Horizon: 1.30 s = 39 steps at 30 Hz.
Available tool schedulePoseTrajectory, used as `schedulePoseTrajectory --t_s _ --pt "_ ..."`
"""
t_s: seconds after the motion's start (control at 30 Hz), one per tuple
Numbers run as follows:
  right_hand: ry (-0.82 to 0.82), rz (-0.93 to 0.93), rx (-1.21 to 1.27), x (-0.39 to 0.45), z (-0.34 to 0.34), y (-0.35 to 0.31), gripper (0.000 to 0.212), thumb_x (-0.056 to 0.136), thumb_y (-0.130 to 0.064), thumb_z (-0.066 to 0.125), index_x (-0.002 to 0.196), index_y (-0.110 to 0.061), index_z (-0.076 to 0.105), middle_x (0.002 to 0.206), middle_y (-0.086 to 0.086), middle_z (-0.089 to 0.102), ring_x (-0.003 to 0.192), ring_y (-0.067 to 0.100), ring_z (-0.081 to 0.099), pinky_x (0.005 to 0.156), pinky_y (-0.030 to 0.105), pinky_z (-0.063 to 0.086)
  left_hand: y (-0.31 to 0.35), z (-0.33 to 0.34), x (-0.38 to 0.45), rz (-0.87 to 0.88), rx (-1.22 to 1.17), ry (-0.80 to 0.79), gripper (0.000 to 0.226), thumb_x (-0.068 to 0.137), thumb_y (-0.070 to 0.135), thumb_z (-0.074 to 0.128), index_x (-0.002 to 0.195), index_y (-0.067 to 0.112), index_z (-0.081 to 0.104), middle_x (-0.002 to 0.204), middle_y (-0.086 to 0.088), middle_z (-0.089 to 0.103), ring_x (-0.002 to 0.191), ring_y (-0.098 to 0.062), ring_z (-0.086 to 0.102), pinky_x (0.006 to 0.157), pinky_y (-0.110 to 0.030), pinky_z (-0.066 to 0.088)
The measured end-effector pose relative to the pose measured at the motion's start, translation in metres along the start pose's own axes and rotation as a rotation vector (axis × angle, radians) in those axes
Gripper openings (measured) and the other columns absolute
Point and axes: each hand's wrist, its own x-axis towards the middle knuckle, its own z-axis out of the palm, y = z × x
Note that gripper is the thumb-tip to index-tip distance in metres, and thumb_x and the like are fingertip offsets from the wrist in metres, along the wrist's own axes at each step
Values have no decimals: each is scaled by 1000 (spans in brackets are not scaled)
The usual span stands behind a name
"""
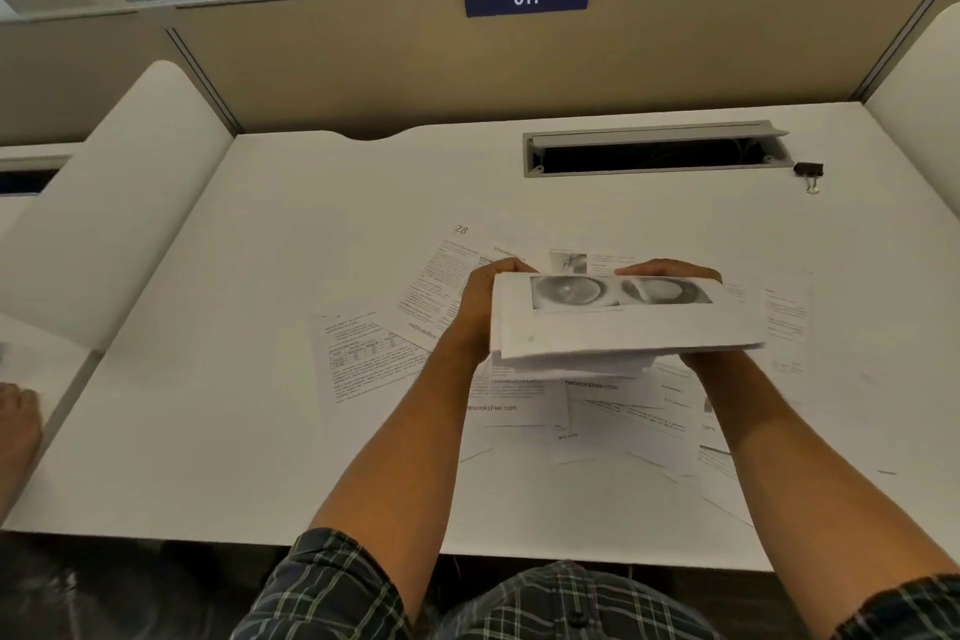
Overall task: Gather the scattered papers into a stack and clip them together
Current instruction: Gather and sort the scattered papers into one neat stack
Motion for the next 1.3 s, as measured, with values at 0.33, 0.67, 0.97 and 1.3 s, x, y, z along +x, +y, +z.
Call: schedulePoseTrajectory --t_s 0.33,0.67,0.97,1.3 --pt "169 266 -31 6 23 7 38 72 -5 88 103 -21 74 102 -6 78 97 15 75 80 37 63 1 7 -1 -76 -267 -12 41 75 14 89 114 12 74 109 -8 78 103 -26 75 92 -47 61" --pt "216 251 -7 13 15 -1 30 64 -7 92 83 -26 80 94 -6 78 88 18 74 73 37 62 4 -3 -2 -18 -238 -53 41 77 14 87 116 10 74 112 -9 77 104 -30 74 89 -48 62" --pt "130 329 -153 5 17 15 26 82 -8 73 83 -33 82 91 -13 79 90 6 72 82 29 57 -12 10 3 -98 -143 17 42 84 26 83 118 6 70 110 -7 76 103 -26 73 77 -29 62" --pt "368 649 -89 -14 -7 44 41 84 -13 83 124 -14 71 104 0 76 90 19 74 85 43 62 -61 -67 20 -305 905 478 75 81 62 73 136 13 58 139 -17 54 128 -38 53 102 -49 48"
